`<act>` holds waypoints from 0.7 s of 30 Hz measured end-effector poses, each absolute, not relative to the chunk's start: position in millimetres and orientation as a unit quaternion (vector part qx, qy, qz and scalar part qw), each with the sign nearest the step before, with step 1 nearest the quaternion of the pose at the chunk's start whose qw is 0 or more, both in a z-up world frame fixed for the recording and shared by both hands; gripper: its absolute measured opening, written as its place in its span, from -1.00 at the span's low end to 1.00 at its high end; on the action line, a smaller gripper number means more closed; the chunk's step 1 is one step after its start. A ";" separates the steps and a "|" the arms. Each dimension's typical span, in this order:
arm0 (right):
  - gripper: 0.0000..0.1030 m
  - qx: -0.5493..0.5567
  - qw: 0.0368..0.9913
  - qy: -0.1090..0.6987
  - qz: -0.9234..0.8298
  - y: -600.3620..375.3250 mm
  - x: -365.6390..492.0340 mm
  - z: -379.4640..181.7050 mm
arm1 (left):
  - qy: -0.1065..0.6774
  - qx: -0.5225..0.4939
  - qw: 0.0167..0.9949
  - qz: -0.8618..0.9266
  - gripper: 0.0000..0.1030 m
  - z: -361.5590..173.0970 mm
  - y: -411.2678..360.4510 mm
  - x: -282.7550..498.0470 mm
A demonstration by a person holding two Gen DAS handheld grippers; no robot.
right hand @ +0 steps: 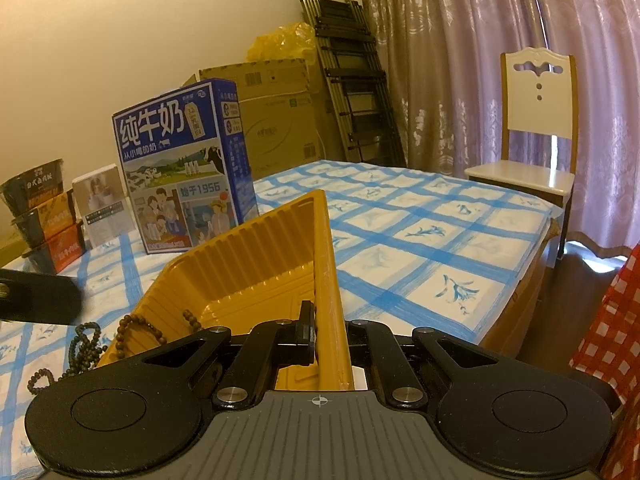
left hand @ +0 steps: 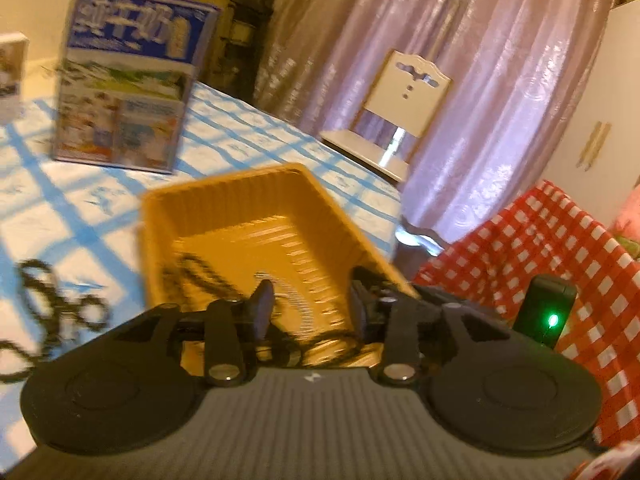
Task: Organize jewelry
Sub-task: 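Carry the dark bead string with the left tool into the tray and release, then grasp the last dark bead string from the table with the left tool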
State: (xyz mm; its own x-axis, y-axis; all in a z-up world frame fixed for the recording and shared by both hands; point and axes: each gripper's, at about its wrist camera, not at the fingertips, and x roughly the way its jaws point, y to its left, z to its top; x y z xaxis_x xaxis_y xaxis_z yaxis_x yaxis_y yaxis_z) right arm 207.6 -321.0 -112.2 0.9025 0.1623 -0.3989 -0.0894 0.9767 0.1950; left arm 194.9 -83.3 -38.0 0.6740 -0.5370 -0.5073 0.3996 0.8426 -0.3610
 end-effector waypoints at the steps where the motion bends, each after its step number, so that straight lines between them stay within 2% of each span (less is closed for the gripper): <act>1: -0.87 0.085 0.972 0.211 0.065 -321.0 207.7 -112.2 | 0.310 -0.103 0.913 -0.246 -0.13 -38.0 -74.7 190.5; 5: -0.88 0.088 0.972 0.211 0.064 -321.6 207.9 -113.0 | 0.320 -0.057 0.929 -0.178 -0.02 -46.4 -44.6 177.2; 8: -0.88 0.087 0.972 0.210 0.063 -321.9 207.6 -113.6 | 0.343 -0.055 0.928 -0.137 0.00 -58.7 -26.0 177.7; 13: -0.88 0.086 0.972 0.211 0.064 -322.1 207.6 -114.0 | 0.366 -0.037 0.925 -0.091 0.15 -81.8 -6.7 188.5; 21: -0.88 0.085 0.972 0.211 0.064 -321.5 207.2 -114.8 | 0.390 -0.007 0.918 -0.069 0.19 -112.0 0.3 223.2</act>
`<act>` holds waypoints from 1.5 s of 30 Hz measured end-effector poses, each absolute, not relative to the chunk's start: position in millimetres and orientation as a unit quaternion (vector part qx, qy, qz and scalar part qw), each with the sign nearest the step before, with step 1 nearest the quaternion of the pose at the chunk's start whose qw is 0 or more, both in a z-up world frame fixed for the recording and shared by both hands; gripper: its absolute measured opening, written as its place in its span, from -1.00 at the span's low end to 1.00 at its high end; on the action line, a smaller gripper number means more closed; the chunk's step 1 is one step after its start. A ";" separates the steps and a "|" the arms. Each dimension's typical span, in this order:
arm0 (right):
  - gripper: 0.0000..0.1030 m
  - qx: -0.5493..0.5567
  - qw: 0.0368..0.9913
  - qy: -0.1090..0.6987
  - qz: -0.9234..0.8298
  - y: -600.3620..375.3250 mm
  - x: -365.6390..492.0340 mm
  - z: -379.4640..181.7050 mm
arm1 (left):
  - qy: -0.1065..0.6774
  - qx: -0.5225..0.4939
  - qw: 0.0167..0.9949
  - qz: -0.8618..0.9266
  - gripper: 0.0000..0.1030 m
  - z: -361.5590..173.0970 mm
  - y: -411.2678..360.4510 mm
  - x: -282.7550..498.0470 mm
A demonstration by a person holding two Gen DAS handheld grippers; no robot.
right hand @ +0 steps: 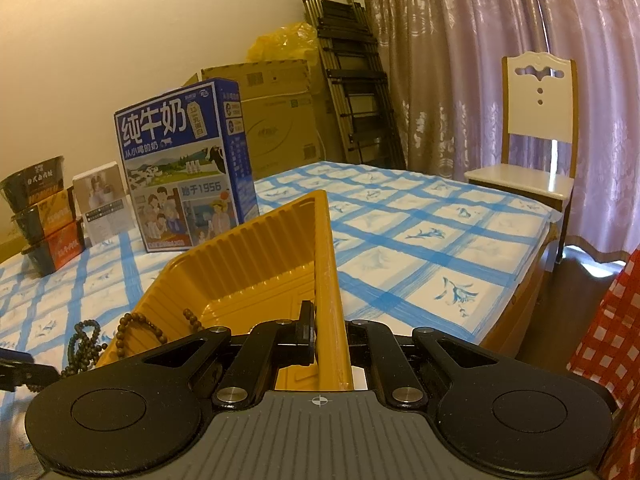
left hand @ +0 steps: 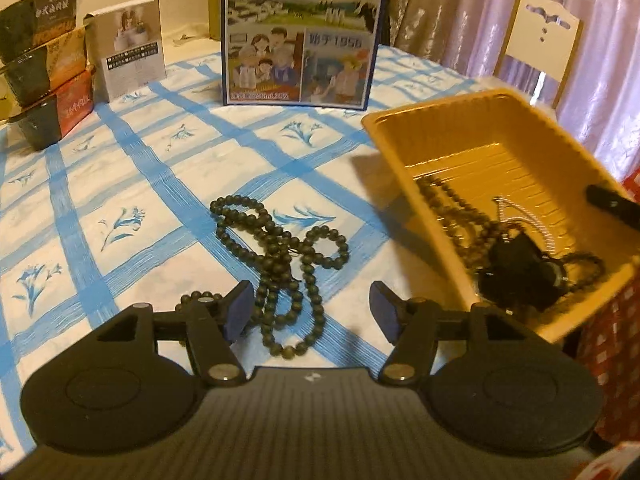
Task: Organize jewelry
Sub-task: 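Grasp the last dark bead string from the table with the left tool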
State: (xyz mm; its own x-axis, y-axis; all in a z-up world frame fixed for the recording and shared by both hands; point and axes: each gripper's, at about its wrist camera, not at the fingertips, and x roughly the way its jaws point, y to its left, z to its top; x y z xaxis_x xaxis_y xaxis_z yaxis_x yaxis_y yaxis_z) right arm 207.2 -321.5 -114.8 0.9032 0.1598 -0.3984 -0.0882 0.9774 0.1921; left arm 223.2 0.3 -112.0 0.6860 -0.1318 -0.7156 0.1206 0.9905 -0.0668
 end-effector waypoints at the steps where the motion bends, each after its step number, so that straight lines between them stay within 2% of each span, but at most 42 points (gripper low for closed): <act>1: -0.88 0.085 0.972 0.210 0.064 -321.8 207.1 -114.5 | 0.391 -0.004 0.918 -0.068 0.20 -114.6 -0.7 227.4; 9: -0.88 0.085 0.972 0.211 0.064 -321.6 207.2 -114.5 | 0.402 0.010 0.914 -0.047 0.18 -133.3 -2.8 258.5; 13: -0.88 0.085 0.972 0.211 0.064 -321.6 207.2 -114.5 | 0.411 0.012 0.911 -0.041 -0.05 -142.1 -1.9 268.8; 15: -0.88 0.085 0.972 0.211 0.064 -321.1 206.9 -114.6 | 0.411 0.006 0.911 -0.041 -0.05 -144.8 0.5 269.7; 17: -0.88 0.085 0.972 0.210 0.064 -321.5 207.2 -114.5 | 0.407 0.006 0.912 -0.045 -0.21 -144.9 2.2 268.1; 19: -0.88 0.084 0.972 0.210 0.064 -321.4 207.2 -114.5 | 0.405 0.008 0.913 -0.050 -0.62 -144.4 4.4 265.0; 20: -0.88 0.085 0.972 0.210 0.064 -321.3 207.0 -114.5 | 0.405 0.008 0.913 -0.052 -0.64 -144.2 5.5 263.4; 21: -0.88 0.085 0.972 0.210 0.064 -321.4 207.2 -114.4 | 0.405 0.007 0.913 -0.054 -0.76 -143.7 7.3 261.2; 32: -0.88 0.083 0.972 0.210 0.064 -321.4 206.7 -114.8 | 0.420 0.024 0.906 -0.058 -0.76 -137.2 29.9 190.8; 36: -0.88 0.083 0.972 0.211 0.064 -321.3 206.7 -114.9 | 0.422 0.029 0.905 -0.054 -0.59 -137.2 34.3 183.4; 39: -0.88 0.084 0.972 0.212 0.064 -321.9 206.3 -115.2 | 0.423 0.032 0.904 -0.055 -0.58 -139.9 33.3 188.8; 42: -0.88 0.083 0.971 0.215 0.062 -322.8 205.3 -117.5 | 0.424 0.029 0.903 -0.057 -0.65 -140.6 31.7 193.7; 43: -0.88 0.084 0.971 0.216 0.062 -323.1 205.2 -118.9 | 0.425 0.025 0.903 -0.063 -0.77 -140.5 31.9 193.7; 45: -0.88 0.084 0.971 0.217 0.061 -324.1 204.6 -120.0 | 0.424 0.023 0.903 -0.069 -0.88 -139.2 31.1 193.1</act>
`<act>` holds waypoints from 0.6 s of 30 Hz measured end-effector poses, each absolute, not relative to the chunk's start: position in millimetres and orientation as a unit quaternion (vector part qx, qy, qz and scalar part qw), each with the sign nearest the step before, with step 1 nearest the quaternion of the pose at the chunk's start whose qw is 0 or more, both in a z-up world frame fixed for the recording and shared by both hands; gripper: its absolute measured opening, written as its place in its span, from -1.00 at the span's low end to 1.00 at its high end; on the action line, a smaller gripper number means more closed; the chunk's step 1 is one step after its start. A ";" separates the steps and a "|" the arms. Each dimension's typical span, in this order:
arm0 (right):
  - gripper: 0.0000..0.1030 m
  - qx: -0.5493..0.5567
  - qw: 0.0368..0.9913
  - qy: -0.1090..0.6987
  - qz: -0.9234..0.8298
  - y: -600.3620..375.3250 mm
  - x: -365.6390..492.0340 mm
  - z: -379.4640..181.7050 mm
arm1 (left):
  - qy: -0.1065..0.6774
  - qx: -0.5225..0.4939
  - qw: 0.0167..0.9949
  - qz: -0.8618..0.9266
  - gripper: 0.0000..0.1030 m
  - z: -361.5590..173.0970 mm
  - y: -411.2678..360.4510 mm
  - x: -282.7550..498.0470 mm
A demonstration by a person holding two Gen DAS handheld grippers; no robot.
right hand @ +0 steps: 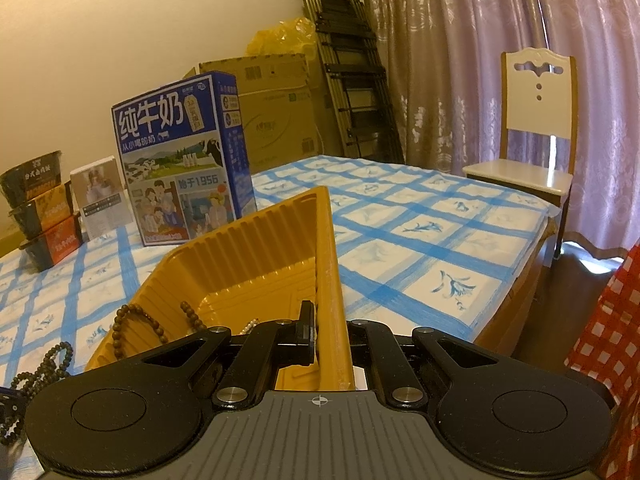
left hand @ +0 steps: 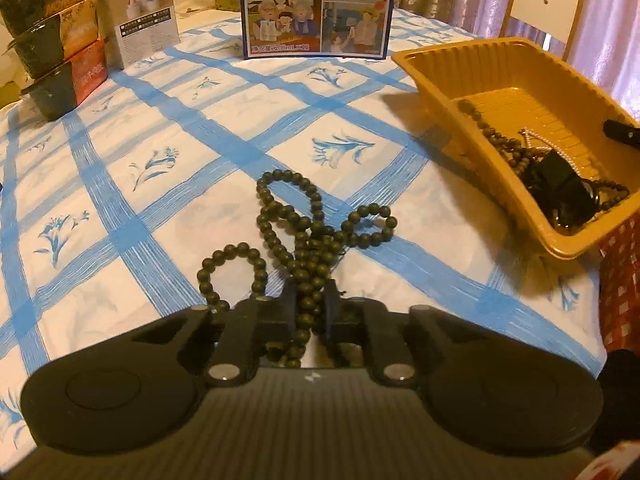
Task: Organize jewelry
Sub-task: 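Grasp the last dark bead string from the table with the left tool, then lift the dark bead string with the left tool and drop it into the tray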
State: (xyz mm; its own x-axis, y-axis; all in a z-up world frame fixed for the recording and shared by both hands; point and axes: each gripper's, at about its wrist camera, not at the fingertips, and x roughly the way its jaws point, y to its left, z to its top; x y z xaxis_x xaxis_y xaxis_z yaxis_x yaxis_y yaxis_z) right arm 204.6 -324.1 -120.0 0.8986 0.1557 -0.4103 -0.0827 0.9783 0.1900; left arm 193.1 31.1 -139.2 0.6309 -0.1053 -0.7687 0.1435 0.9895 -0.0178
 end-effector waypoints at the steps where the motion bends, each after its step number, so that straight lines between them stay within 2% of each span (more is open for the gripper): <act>1: -0.88 0.083 0.971 0.216 0.062 -323.7 204.9 -119.7 | 0.424 0.024 0.902 -0.072 -0.88 -138.2 30.1 192.6; 7: -0.88 0.083 0.971 0.216 0.062 -323.7 205.0 -120.1 | 0.396 0.014 0.915 -0.080 -0.88 -107.9 31.1 187.7; 18: -0.88 0.084 0.971 0.215 0.063 -322.7 205.0 -119.1 | 0.296 0.025 0.951 -0.085 -0.88 16.2 38.4 182.8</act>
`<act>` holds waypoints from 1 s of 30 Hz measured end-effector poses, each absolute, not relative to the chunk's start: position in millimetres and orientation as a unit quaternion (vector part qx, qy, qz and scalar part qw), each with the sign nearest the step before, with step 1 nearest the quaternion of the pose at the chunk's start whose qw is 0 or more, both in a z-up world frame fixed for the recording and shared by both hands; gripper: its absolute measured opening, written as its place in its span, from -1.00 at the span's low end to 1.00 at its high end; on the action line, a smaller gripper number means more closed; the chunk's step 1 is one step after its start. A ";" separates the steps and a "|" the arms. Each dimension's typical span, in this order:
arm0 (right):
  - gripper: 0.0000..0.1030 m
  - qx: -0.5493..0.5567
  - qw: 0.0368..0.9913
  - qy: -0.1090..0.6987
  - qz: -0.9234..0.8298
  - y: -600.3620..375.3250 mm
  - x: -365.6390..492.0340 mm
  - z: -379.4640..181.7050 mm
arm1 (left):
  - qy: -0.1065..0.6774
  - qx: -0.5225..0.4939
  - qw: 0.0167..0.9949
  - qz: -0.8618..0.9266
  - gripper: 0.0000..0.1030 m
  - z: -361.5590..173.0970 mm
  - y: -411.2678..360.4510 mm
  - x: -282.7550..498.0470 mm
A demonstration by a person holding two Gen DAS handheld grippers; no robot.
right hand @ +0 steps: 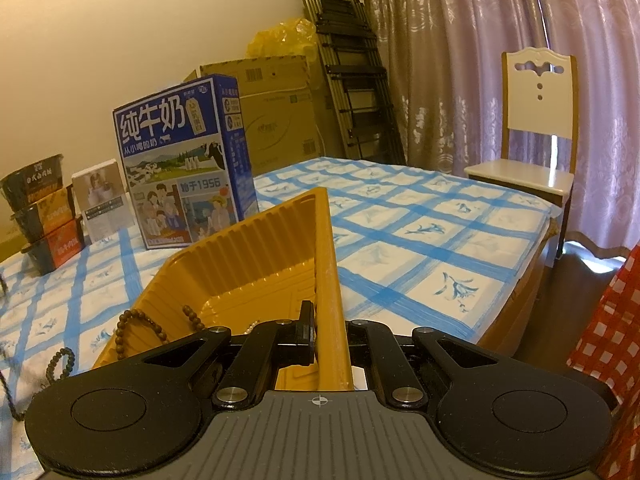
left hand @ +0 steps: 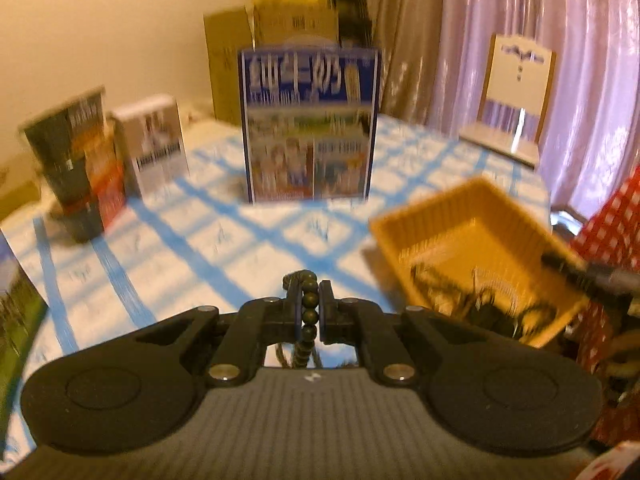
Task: Organize jewelry
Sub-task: 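Lift the dark bead string with the left tool and drop it into the tray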
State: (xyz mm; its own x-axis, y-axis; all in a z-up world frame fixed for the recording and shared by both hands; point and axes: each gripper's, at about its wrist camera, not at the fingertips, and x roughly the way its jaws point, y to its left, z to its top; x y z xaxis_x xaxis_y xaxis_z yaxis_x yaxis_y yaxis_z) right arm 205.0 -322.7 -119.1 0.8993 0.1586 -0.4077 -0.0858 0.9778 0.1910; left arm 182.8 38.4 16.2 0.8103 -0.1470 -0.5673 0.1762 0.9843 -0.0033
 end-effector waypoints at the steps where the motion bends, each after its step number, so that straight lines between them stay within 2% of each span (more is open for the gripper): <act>1: -0.88 0.085 0.971 0.216 0.063 -321.9 205.9 -117.7 | 0.288 0.026 0.954 -0.085 -0.88 27.7 38.8 183.1; 11: -0.87 0.085 0.970 0.219 0.059 -319.4 207.2 -115.8 | 0.230 0.031 0.969 -0.090 -0.88 116.4 29.7 177.5; 30: -0.87 0.088 0.970 0.221 0.059 -317.2 209.4 -110.8 | 0.142 0.037 0.978 -0.147 -0.88 193.6 -16.9 163.7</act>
State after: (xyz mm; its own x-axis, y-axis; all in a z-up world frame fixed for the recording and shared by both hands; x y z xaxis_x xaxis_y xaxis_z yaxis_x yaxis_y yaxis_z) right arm 209.4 -317.2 -110.8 0.8955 0.1525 -0.4182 -0.0751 0.9778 0.1956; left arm 163.7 -16.9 193.6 0.9169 -0.2767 -0.2878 0.2975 0.9542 0.0306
